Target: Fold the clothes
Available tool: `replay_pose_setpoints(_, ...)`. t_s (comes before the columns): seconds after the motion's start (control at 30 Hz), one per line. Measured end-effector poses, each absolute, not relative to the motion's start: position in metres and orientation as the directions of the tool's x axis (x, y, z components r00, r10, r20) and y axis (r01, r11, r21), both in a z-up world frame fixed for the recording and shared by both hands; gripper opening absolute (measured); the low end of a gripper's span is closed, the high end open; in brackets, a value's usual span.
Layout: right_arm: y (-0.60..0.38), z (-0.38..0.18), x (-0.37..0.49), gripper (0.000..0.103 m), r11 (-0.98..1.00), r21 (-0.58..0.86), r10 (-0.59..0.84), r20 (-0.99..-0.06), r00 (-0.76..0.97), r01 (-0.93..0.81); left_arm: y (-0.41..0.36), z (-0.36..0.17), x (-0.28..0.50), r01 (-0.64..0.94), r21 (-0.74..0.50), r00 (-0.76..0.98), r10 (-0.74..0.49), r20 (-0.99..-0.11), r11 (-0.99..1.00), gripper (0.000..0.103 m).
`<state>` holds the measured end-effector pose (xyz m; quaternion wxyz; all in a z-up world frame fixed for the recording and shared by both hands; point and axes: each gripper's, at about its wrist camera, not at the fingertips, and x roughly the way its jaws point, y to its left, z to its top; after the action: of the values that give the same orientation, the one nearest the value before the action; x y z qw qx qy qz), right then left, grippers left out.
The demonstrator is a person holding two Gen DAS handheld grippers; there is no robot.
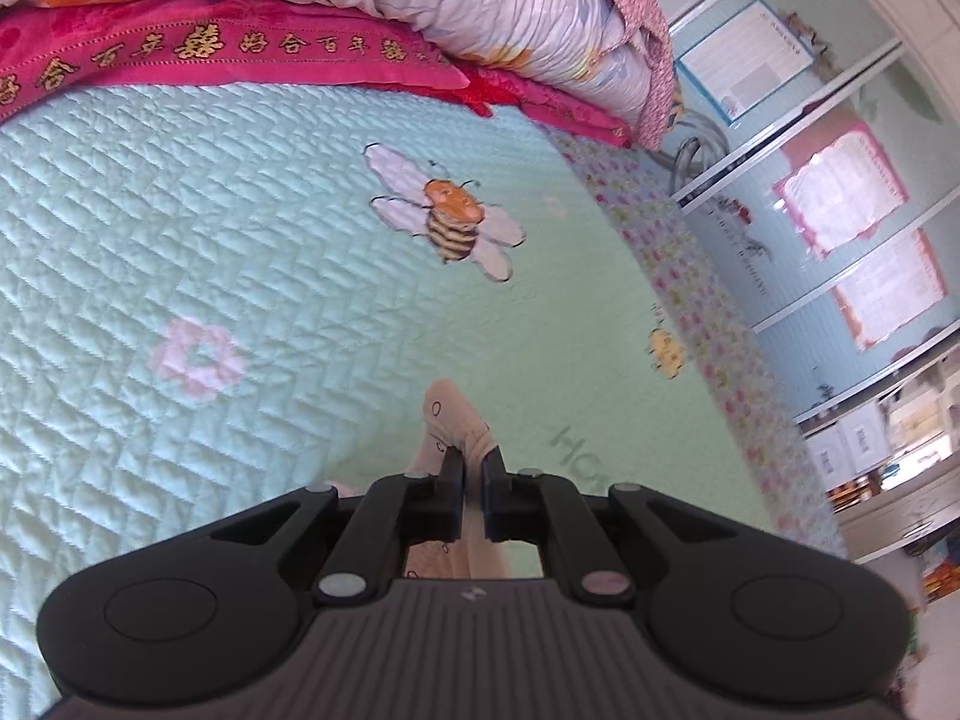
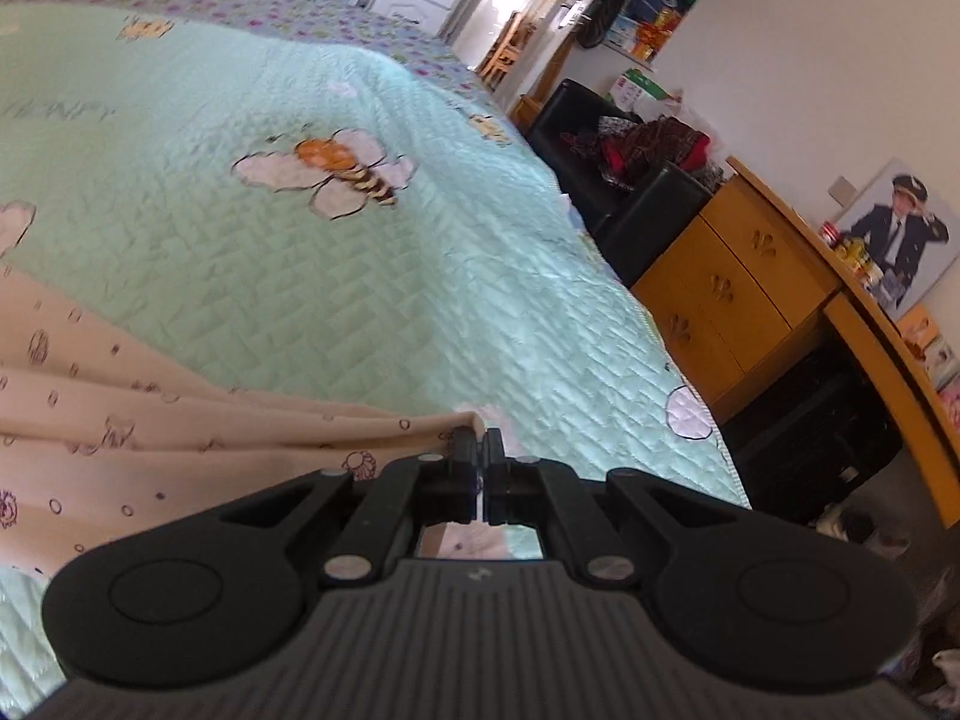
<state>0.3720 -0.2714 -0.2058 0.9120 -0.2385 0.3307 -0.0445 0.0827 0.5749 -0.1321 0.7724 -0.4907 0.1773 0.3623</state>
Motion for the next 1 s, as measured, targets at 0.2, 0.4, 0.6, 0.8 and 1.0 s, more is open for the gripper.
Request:
replay_pose_setpoints(0.2,-0.279,-0.218,0.386,0.002,0.889,-0.453,-0.247,-0.605,0.757,-0.072,0.574,-0.144,0.086,-0.744,-0.614,0.667,0.346,-0.660,0.264,0.004)
replay_pose_setpoints(0.4,-0.286,-0.231,0.386,0.033,0.915,-0.402,-0.270,-0.649,0.712,-0.019,0.572,-0.161,0.088,-0.766,-0.578,0.643,0.301,-0.704,0.284,0.009)
replay_pose_setpoints(0.6,-0.278,-0.187,0.342,0.044,0.950,-0.314,-0.182,-0.572,0.800,-0.009,0.570,-0.167,0.083,-0.769,-0.562,0.635,0.272,-0.723,0.303,0.036)
replay_pose_setpoints(0.8,-0.179,-0.150,0.265,0.054,0.918,-0.237,0.172,-0.485,0.857,-0.319,0.576,-0.162,0.064,-0.750,-0.602,0.661,0.268,-0.701,0.273,0.047)
replay_pose_setpoints(1.0,-0.072,-0.146,0.204,0.055,0.828,-0.051,0.480,-0.451,0.752,-0.559,0.592,-0.136,0.033,-0.737,-0.625,0.674,0.348,-0.651,0.259,0.047)
